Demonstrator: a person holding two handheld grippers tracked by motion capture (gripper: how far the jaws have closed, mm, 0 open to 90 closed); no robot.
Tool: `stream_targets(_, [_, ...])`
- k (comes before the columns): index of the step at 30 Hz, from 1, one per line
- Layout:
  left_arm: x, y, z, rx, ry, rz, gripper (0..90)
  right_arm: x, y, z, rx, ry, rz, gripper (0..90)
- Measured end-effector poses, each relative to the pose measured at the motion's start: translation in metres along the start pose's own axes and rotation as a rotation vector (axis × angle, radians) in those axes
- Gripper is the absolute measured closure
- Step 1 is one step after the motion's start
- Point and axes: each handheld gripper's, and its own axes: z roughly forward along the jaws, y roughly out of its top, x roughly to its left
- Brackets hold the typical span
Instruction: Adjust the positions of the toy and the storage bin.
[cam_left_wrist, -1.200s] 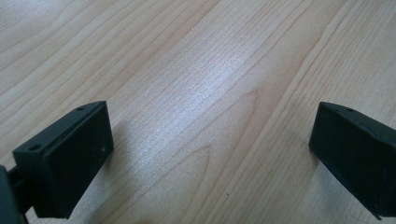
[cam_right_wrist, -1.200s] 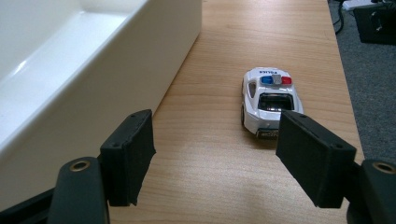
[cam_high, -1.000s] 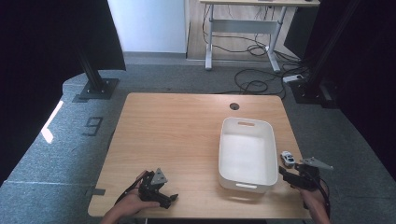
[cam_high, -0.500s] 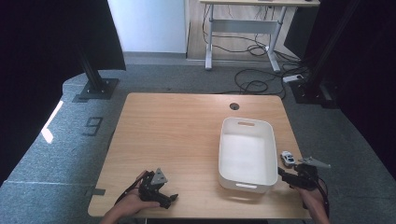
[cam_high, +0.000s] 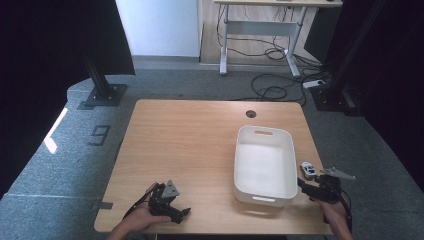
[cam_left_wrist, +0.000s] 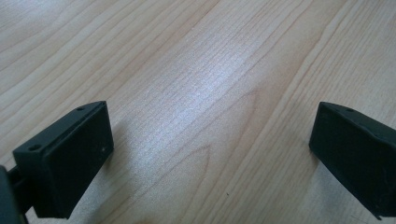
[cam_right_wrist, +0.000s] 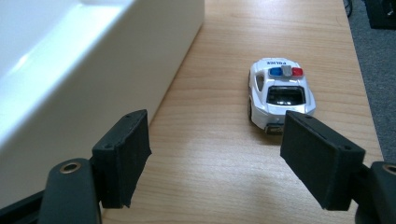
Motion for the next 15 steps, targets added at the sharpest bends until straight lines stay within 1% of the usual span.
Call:
stream_targets(3, [0.000,0.000,0.000,0.000,0.001,0.000,0.0,0.004,0.003,-0.004,-0.018,-0.007,0.005,24.1])
stream_targets(7, [0.000,0.000,0.000,0.001,0.001,0.000,0.0,0.004,0.004,-0.006,-0.033,-0.007,0.000,24.1])
stream_targets(10, [0.000,0.000,0.000,0.001,0.001,0.000,0.0,0.004,0.006,-0.009,-0.046,-0.007,0.006,24.3])
stream_targets(12, [0.000,0.000,0.000,0.001,0.001,0.000,0.0,0.005,0.008,-0.011,-0.062,-0.001,0.008,24.4])
stream_targets(15, [0.000,0.000,0.000,0.000,0.000,0.000,0.0,0.005,0.009,-0.013,-0.068,0.004,0.008,24.4])
